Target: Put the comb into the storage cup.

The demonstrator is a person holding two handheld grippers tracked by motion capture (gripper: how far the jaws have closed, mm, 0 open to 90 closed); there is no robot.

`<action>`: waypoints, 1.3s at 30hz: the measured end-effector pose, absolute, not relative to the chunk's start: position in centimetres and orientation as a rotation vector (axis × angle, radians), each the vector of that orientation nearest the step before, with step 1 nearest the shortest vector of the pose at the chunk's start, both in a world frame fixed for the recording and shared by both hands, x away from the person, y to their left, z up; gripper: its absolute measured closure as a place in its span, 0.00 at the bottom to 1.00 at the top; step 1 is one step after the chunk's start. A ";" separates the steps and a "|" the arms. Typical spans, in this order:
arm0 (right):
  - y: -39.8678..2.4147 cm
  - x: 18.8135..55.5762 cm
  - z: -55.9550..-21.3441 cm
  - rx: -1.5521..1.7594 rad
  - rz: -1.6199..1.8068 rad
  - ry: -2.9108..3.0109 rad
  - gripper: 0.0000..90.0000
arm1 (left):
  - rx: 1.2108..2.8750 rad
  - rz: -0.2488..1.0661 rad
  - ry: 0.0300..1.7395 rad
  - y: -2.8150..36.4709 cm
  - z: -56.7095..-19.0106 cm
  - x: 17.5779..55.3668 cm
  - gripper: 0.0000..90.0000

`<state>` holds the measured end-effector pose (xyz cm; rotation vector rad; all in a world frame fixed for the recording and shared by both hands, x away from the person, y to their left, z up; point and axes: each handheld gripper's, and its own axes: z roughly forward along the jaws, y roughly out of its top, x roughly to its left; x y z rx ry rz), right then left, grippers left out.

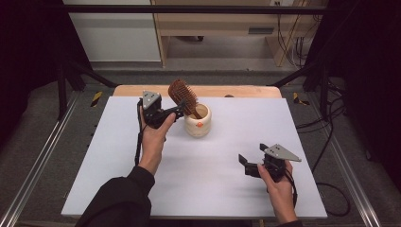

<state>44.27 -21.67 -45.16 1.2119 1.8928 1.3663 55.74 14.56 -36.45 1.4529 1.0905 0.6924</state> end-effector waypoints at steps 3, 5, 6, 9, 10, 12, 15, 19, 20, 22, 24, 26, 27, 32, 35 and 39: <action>-21.7 44.3 -45.2 1.214 1.365 1.889 0.07 | 1.459 0.691 1.078 15.1 -36.4 55.4 0.04; -21.7 44.3 -45.2 1.211 1.361 1.892 0.07 | 1.452 0.690 1.077 15.4 -36.3 55.2 0.04; -21.7 44.4 -45.2 1.208 1.360 1.892 0.07 | 1.454 0.691 1.073 15.6 -36.3 55.1 0.04; -21.7 44.3 -45.2 1.206 1.358 1.895 0.06 | 1.461 0.700 1.060 16.0 -36.2 54.7 0.04; -21.6 44.3 -45.2 1.203 1.358 1.896 0.06 | 1.466 0.705 1.056 16.2 -36.2 54.5 0.04; -21.6 44.3 -45.2 1.197 1.358 1.900 0.06 | 1.466 0.699 1.050 16.5 -36.2 54.2 0.03; -21.5 44.3 -45.2 1.191 1.358 1.903 0.05 | 1.466 0.694 1.046 16.8 -36.1 54.0 0.03; -21.4 44.3 -45.2 1.188 1.354 1.906 0.05 | 1.468 0.696 1.033 17.2 -35.9 53.4 0.03; -21.3 44.3 -45.1 1.181 1.355 1.906 0.05 | 1.475 0.695 1.022 17.4 -35.7 53.2 0.03; -21.3 44.2 -45.1 1.181 1.355 1.908 0.05 | 1.473 0.695 1.018 17.5 -35.7 53.1 0.03; -21.3 44.2 -45.1 1.166 1.355 1.927 0.05 | 1.462 0.699 1.017 17.8 -35.5 52.7 0.03; -21.3 44.2 -45.1 1.162 1.353 1.928 0.05 | 1.452 0.708 1.016 18.2 -35.5 52.4 0.03; -21.3 44.1 -45.1 1.162 1.353 1.925 0.05 | 1.452 0.703 1.007 18.6 -35.4 52.1 0.03; -21.2 44.0 -45.1 1.158 1.345 1.925 0.05 | 1.453 0.706 1.000 19.5 -35.5 51.4 0.03; -21.0 43.9 -45.1 1.153 1.357 1.929 0.06 | 1.459 0.721 1.006 20.3 -35.6 50.8 0.03; -20.4 43.7 -45.1 1.122 1.347 1.930 0.06 | 1.462 0.716 1.013 21.5 -35.8 50.1 0.03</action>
